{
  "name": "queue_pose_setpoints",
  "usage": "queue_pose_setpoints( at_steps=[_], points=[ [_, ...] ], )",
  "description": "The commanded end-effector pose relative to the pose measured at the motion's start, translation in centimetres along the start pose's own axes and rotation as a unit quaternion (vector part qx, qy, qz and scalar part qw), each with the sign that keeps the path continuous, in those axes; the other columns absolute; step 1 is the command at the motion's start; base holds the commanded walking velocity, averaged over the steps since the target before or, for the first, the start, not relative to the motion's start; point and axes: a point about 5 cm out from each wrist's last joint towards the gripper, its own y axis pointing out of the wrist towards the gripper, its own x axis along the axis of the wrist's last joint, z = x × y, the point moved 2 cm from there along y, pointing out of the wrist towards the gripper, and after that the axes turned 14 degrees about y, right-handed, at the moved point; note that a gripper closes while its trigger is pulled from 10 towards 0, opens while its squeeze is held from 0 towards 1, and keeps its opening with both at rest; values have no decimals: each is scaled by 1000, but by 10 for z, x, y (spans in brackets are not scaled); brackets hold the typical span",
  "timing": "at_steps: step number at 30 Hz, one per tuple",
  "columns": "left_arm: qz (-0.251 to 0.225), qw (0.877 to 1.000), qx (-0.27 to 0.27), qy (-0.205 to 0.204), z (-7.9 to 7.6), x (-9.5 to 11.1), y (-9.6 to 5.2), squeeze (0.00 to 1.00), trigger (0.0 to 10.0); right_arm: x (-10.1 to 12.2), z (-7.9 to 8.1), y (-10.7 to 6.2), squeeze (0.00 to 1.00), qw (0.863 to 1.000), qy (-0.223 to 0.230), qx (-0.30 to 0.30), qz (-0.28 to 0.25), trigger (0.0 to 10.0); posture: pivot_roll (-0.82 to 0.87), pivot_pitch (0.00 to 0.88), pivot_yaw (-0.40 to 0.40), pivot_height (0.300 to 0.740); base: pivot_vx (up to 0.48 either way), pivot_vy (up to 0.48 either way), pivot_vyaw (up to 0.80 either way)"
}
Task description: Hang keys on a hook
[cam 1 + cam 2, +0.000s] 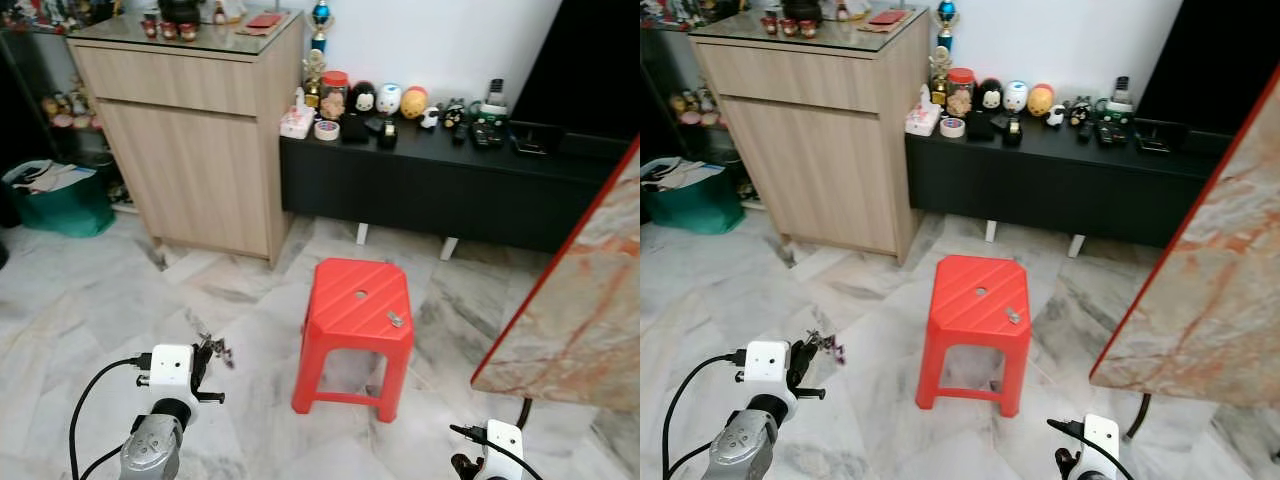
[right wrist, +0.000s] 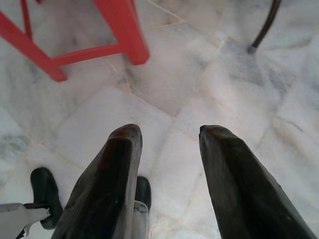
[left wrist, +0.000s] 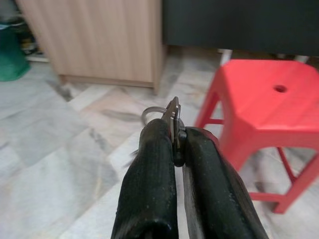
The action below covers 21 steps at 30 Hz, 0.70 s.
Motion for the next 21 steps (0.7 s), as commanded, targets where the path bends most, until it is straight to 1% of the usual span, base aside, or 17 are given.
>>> queue_pose_setpoints(
  at_steps=[1,2,7,11,14,18,21],
  points=[
    [-10,1000,-5,8,-3,4,2,0,10000,1,-3,0,0,1000,8,-7,2,10000,108,0,-79,740,0,-326,0],
    [-10,1000,-5,8,-3,4,2,0,10000,1,-3,0,0,1000,8,-7,2,10000,108,0,-79,740,0,-326,0],
    [-14,1000,-7,11,-2,6,4,0,10000,-1,-3,0,0,1000,4,-4,8,10000,98,0,-70,740,0,-64,-757],
    [-17,1000,-6,14,-1,7,4,0,10000,-1,-3,0,0,1000,2,-6,5,10000,99,0,-69,740,0,0,0],
    [-16,1000,-6,15,-1,6,4,0,10000,-2,-3,-1,0,1000,2,-6,5,10000,101,0,-67,740,0,-322,0],
    [-18,1000,-8,16,-1,7,3,0,10000,-2,-3,-1,0,1000,3,-5,4,10000,100,0,-65,740,0,0,0],
    [-20,1000,-9,17,-2,8,4,0,10000,-3,-3,-1,0,1000,7,-6,5,10000,100,0,-63,740,0,-275,0]
  ],
)
